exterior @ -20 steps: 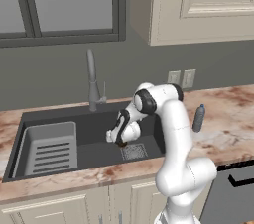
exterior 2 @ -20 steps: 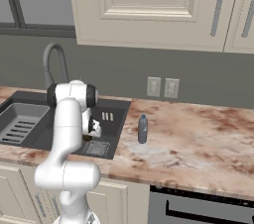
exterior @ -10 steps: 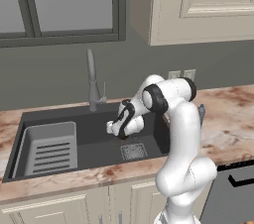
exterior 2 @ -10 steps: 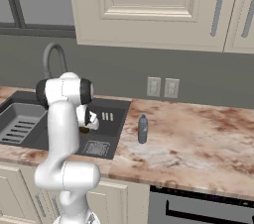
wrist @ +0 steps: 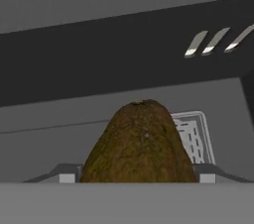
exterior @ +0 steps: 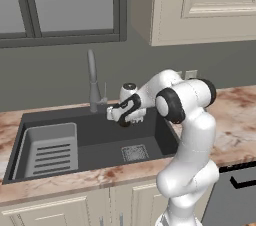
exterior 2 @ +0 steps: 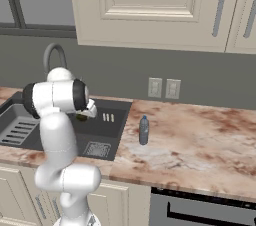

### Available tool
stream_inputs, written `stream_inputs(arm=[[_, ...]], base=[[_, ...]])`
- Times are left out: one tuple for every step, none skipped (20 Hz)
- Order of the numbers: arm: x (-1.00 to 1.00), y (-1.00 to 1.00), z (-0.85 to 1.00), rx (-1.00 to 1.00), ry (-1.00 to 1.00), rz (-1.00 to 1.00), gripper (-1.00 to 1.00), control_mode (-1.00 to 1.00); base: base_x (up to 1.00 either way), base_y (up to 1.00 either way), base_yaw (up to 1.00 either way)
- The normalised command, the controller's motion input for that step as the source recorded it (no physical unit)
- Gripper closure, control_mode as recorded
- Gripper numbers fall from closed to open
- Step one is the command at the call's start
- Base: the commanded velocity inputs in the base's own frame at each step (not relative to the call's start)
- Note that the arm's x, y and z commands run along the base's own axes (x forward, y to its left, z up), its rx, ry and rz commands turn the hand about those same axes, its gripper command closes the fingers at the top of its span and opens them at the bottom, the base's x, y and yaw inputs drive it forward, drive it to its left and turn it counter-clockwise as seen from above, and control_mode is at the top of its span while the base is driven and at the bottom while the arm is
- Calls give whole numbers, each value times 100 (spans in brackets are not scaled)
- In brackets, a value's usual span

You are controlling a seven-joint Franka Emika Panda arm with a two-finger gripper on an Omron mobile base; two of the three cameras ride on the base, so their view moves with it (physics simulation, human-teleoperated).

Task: Turn on the sink faucet. Then move the avocado from the counter to the sink. Turn off the sink. Move the vegetable from the sink to the pot next to the stove. Finally move the pot to the front left burner.

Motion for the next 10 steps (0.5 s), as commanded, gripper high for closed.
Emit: stream_inputs(arm=[[-16,-11,77,0,0,-3,100,-100],[-22,-19,71,0,0,-3,100,-100],[-25,-21,67,0,0,-3,100,-100],[-29,-26,62,0,0,-2,100,-100],[-34,-29,52,0,0,-1,100,-100],[-43,-34,48,0,0,-1,100,-100],[-47,-34,42,0,-2,-1,100,-100],[-54,-34,36,0,-3,-2,100,-100],[-56,-34,38,0,-3,-2,100,-100],[-60,-34,41,0,-3,-2,100,-100]], base=[[0,0,0],[0,0,0],[0,0,0],[0,0,0],[0,0,0],[0,0,0],[0,0,0],[0,0,0],[0,0,0],[0,0,0]])
